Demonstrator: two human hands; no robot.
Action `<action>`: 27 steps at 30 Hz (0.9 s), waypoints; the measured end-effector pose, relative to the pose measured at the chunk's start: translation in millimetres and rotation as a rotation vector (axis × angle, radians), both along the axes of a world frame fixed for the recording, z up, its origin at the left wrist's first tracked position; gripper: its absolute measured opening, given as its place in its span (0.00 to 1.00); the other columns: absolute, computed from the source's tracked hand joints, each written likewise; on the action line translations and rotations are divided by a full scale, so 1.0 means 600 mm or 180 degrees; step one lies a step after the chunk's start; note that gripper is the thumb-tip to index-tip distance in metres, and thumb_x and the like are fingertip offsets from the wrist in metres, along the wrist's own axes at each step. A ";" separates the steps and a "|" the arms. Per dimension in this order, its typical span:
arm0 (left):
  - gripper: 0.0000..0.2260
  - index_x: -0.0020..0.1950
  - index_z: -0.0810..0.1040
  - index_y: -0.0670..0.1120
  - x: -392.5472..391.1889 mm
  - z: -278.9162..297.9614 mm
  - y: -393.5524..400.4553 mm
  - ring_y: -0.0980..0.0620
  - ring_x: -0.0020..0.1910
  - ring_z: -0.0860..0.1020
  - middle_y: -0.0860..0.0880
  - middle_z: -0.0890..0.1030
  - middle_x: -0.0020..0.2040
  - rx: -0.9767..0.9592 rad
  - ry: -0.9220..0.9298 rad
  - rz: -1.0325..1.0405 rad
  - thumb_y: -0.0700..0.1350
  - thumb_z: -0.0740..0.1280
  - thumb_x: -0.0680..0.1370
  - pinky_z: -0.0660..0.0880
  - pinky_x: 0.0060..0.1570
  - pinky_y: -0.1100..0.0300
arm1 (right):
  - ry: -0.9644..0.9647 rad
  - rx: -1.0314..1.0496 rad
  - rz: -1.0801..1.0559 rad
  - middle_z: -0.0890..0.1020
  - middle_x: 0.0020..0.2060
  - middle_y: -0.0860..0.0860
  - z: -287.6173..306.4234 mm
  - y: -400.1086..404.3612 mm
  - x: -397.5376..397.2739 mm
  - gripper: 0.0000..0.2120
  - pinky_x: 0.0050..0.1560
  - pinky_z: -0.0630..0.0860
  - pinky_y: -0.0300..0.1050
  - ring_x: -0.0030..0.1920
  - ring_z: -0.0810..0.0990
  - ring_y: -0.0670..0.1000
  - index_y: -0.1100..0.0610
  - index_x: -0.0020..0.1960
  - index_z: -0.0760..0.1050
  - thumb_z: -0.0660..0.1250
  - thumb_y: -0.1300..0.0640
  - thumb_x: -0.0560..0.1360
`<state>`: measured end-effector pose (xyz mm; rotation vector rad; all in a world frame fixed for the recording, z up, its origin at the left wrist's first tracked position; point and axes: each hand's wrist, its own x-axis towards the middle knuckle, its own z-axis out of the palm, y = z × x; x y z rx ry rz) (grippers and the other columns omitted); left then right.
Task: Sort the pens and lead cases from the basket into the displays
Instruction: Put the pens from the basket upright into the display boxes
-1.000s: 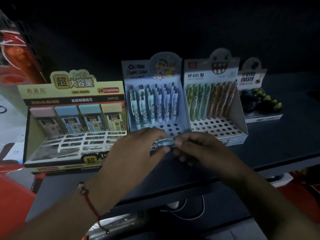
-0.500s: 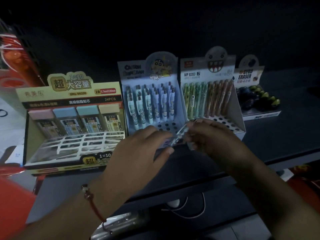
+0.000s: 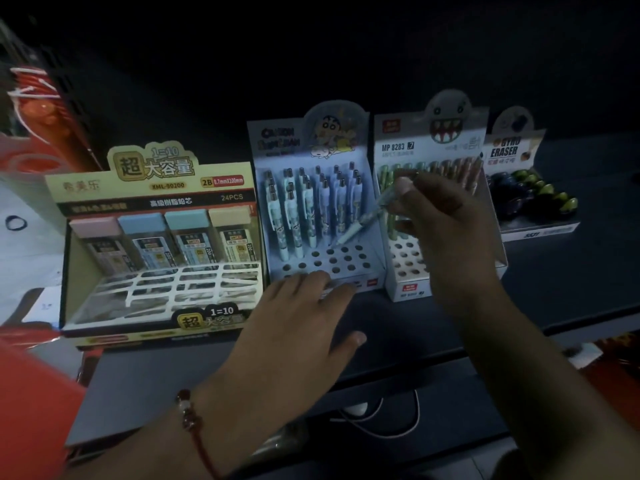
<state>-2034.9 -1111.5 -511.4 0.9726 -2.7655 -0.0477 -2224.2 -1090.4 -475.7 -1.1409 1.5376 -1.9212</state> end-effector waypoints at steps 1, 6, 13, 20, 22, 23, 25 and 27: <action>0.25 0.74 0.63 0.56 0.000 -0.002 -0.001 0.52 0.66 0.68 0.54 0.69 0.67 -0.0013 -0.0024 0.0011 0.64 0.55 0.78 0.65 0.67 0.55 | 0.0167 -0.0019 0.0000 0.85 0.46 0.50 -0.002 -0.007 0.009 0.07 0.46 0.80 0.37 0.48 0.84 0.47 0.57 0.55 0.82 0.67 0.57 0.80; 0.26 0.72 0.68 0.54 -0.002 -0.009 -0.004 0.49 0.64 0.71 0.51 0.73 0.64 -0.0098 -0.0147 0.0085 0.63 0.60 0.77 0.67 0.65 0.52 | 0.0629 -0.0077 0.0149 0.85 0.49 0.44 -0.016 -0.038 0.044 0.10 0.52 0.78 0.36 0.52 0.83 0.41 0.55 0.59 0.82 0.69 0.58 0.79; 0.25 0.65 0.76 0.51 -0.005 -0.014 -0.003 0.45 0.61 0.74 0.47 0.77 0.59 -0.0183 -0.0120 0.0103 0.62 0.60 0.73 0.71 0.62 0.48 | 0.1326 0.0196 0.0136 0.83 0.52 0.43 -0.033 -0.071 0.058 0.15 0.55 0.75 0.29 0.50 0.79 0.34 0.55 0.66 0.79 0.68 0.55 0.80; 0.29 0.72 0.69 0.52 -0.003 -0.025 -0.009 0.43 0.77 0.52 0.46 0.61 0.75 0.0000 -0.0230 0.0000 0.64 0.59 0.75 0.54 0.73 0.48 | 0.1332 0.0515 0.0114 0.83 0.58 0.47 -0.040 -0.096 0.065 0.17 0.59 0.77 0.38 0.47 0.76 0.33 0.55 0.68 0.77 0.68 0.53 0.80; 0.28 0.73 0.68 0.52 0.000 -0.029 -0.011 0.44 0.77 0.49 0.47 0.58 0.76 0.0052 -0.0182 -0.0017 0.63 0.61 0.76 0.54 0.73 0.49 | 0.1382 0.0551 0.0074 0.84 0.54 0.45 -0.039 -0.100 0.066 0.15 0.57 0.77 0.39 0.45 0.77 0.33 0.55 0.66 0.79 0.68 0.53 0.80; 0.28 0.72 0.69 0.52 0.000 -0.029 -0.012 0.44 0.77 0.50 0.47 0.59 0.76 0.0051 -0.0156 -0.0015 0.63 0.61 0.75 0.55 0.72 0.49 | 0.1409 0.0597 0.0084 0.84 0.51 0.44 -0.040 -0.101 0.066 0.13 0.56 0.78 0.39 0.43 0.77 0.33 0.55 0.63 0.80 0.68 0.53 0.80; 0.27 0.71 0.70 0.53 0.000 -0.028 -0.012 0.45 0.77 0.51 0.48 0.60 0.75 0.0033 -0.0132 -0.0007 0.64 0.61 0.75 0.57 0.72 0.49 | 0.1516 0.0697 0.0150 0.83 0.43 0.41 -0.046 -0.107 0.066 0.06 0.50 0.77 0.40 0.38 0.76 0.35 0.50 0.55 0.83 0.68 0.53 0.80; 0.27 0.72 0.68 0.54 0.000 -0.028 -0.013 0.46 0.77 0.48 0.48 0.57 0.76 0.0087 -0.0129 -0.0022 0.63 0.61 0.76 0.55 0.72 0.50 | 0.1612 0.0741 0.0136 0.80 0.37 0.39 -0.051 -0.111 0.067 0.06 0.47 0.75 0.37 0.38 0.77 0.35 0.51 0.52 0.83 0.68 0.52 0.80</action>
